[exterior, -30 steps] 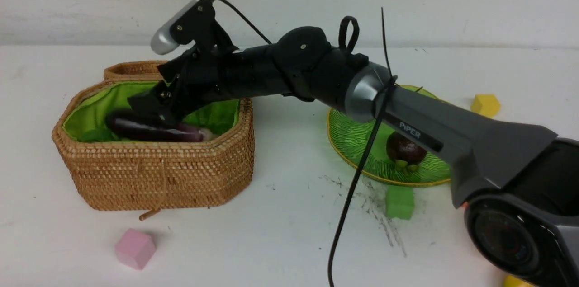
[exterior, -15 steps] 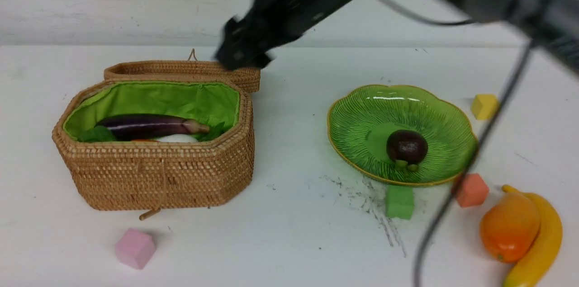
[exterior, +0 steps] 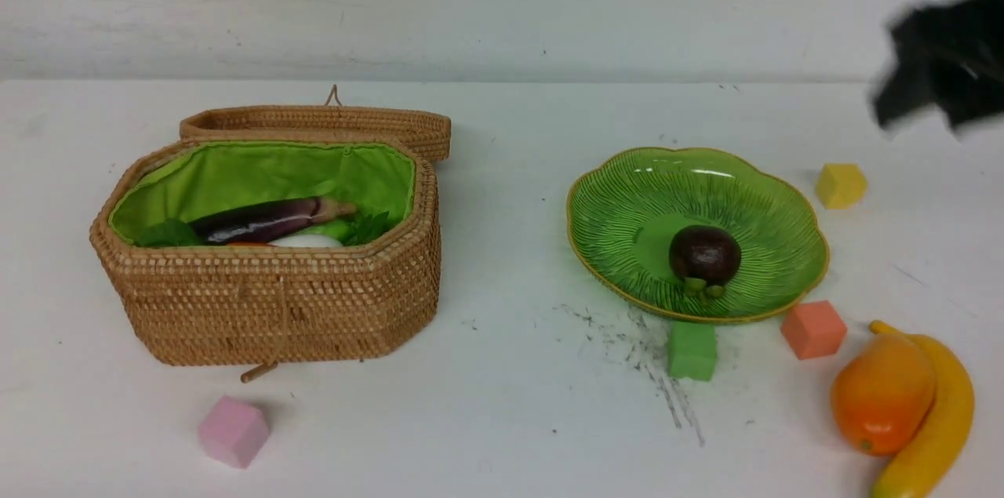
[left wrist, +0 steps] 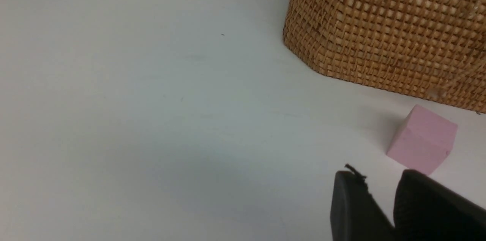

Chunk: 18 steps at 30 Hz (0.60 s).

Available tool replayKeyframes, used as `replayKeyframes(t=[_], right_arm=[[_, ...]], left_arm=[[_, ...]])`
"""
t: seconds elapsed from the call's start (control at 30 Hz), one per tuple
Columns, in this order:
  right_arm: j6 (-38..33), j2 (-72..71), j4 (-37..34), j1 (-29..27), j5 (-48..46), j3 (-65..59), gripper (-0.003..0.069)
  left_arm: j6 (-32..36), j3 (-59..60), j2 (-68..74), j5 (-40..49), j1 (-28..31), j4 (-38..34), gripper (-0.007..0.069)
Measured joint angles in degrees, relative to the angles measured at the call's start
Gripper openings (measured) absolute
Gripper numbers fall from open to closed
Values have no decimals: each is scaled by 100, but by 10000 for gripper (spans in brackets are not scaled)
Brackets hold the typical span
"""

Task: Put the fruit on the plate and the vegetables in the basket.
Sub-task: Use the right arm to grab a mango and put it into the right plate

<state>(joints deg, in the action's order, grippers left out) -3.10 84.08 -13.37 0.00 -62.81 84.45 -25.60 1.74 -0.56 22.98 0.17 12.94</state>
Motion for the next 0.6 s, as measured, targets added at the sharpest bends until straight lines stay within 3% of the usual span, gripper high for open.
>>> replayKeyframes(t=[0.1, 0.2, 0.37, 0.6], right_arm=[[487, -71, -226, -625, 269, -1063, 469], [796, -34, -311, -811, 694, -1795, 470], [937, 197, -615, -734, 1396, -2546, 509], [941, 816, -633, -353, 1861, -2582, 614]], left_arm=[[0, 0, 0, 0, 0, 0, 174], [0, 0, 0, 0, 0, 0, 176], [0, 0, 0, 0, 0, 0, 181], [0, 0, 0, 0, 0, 0, 183]])
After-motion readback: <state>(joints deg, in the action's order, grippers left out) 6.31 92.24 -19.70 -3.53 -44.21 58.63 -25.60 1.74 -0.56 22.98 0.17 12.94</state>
